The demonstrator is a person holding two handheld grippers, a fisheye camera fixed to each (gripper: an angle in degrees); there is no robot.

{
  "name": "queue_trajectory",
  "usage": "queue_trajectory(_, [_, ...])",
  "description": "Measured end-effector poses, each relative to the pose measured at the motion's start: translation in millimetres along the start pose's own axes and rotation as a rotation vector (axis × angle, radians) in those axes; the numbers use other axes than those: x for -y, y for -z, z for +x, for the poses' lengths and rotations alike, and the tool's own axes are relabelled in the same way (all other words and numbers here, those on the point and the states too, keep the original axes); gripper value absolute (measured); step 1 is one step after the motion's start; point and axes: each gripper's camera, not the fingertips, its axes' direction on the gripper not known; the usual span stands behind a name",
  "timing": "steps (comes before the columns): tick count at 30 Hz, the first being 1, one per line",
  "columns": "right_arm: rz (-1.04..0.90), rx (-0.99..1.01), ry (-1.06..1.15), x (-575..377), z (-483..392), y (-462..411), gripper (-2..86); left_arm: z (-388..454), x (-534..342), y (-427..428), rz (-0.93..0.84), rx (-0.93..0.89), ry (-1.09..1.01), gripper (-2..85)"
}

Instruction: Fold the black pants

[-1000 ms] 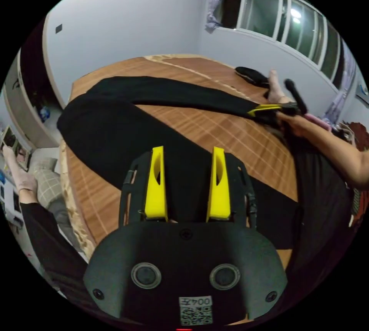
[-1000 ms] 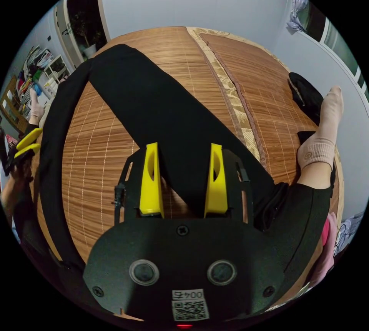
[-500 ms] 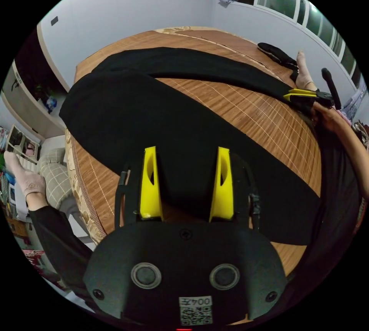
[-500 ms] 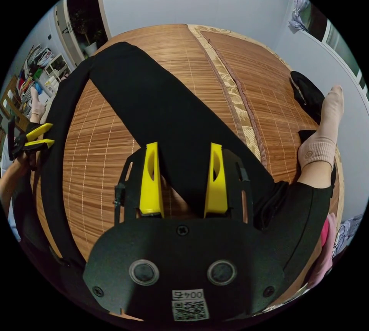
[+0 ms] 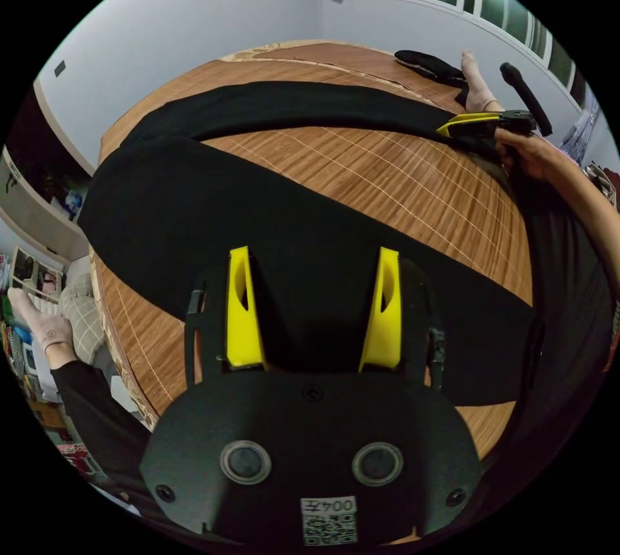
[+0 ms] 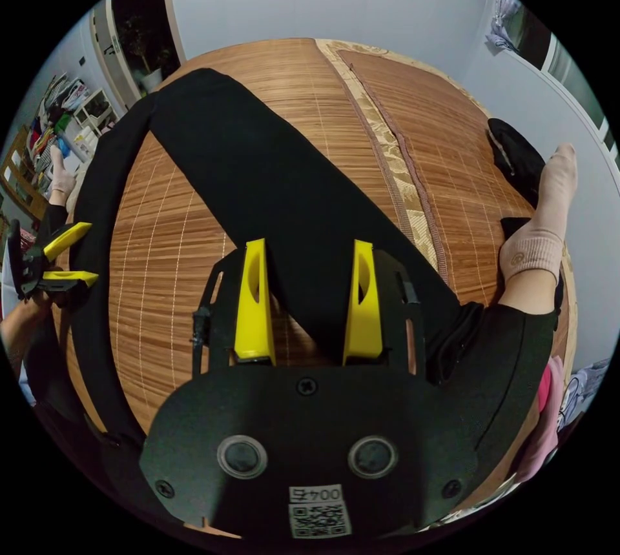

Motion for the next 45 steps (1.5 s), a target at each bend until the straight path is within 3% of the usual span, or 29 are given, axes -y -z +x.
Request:
queue_trajectory(22, [0.016,-0.008,-0.006,18,8,-2,18.3,-23,29,-6,-0.001,0.001,0.009,25.2])
queue_trajectory(33, [-0.164,-0.015,-0.061,31,26,2,18.1,-17,39,-7,-0.031,-0.014,0.028,25.5])
queue_trajectory(42, [-0.197,-0.007,-0.093,38,37,5,17.9,-17,45,-10,-0.015,-0.031,0.03,26.2])
queue_trajectory(45, [-0.174,-0.044,-0.11,42,39,13,17.6,-33,60,-6,-0.043,-0.149,0.056,28.2])
